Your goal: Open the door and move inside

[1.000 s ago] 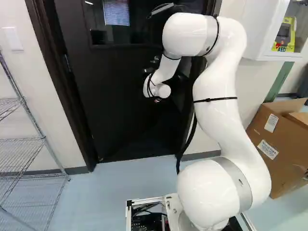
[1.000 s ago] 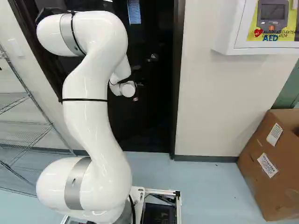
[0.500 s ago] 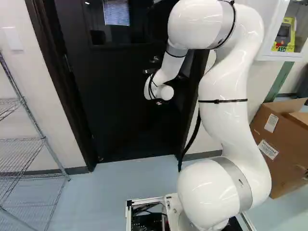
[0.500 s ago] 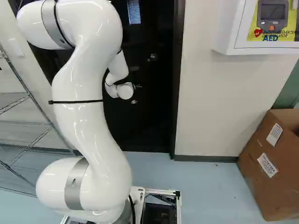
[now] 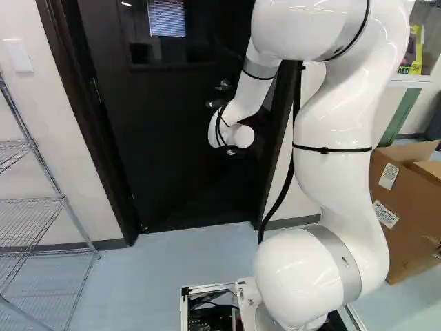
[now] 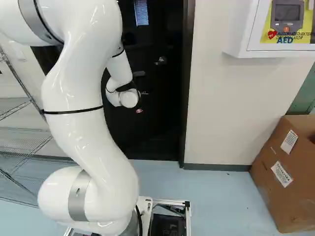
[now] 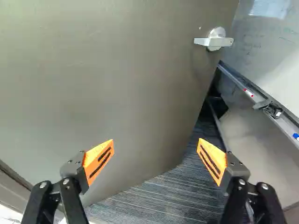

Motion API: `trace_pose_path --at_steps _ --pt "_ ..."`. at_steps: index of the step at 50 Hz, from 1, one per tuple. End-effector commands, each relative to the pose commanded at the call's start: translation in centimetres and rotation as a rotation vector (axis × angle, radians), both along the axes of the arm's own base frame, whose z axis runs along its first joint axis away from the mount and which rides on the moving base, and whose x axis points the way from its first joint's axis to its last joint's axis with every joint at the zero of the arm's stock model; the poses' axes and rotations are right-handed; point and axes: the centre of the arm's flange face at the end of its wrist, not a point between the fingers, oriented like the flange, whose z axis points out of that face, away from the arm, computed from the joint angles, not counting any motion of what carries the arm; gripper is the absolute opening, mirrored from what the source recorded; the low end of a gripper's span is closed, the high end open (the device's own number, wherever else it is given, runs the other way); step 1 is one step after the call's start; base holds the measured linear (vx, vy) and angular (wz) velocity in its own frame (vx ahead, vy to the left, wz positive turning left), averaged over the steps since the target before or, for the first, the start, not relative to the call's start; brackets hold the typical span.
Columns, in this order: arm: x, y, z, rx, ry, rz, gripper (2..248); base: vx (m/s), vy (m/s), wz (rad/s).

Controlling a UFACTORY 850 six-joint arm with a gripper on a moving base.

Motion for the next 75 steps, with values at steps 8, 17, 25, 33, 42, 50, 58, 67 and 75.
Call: trace_pose_path --at_steps 8,17,25,33,42,50,58,67,75 --pt "-1.7 -0.5 0.2 -0.001 0.008 -0.007 247 0.0 0.0 0.0" --pt "-3.5 -1.2 0.3 -0.002 0.017 -0.016 247 0.0 0.0 0.0" --pt "-5.2 -1.7 0.4 -0.002 0.023 -0.025 247 0.0 0.0 0.0" --pt "-6.9 -2.3 0.5 -0.003 0.029 -0.033 247 0.0 0.0 0.0" --pt "-8.6 -3.1 0.6 -0.003 0.034 -0.048 247 0.0 0.0 0.0" --pt "-10.0 -3.9 0.6 -0.003 0.037 -0.066 247 0.0 0.0 0.0" --pt "-11.4 -4.7 0.7 -0.003 0.04 -0.085 247 0.0 0.0 0.0" --pt "-12.8 -5.8 0.7 -0.002 0.042 -0.111 247 0.0 0.0 0.0" --pt "-14.0 -6.7 0.7 -0.002 0.043 -0.135 247 0.0 0.0 0.0"
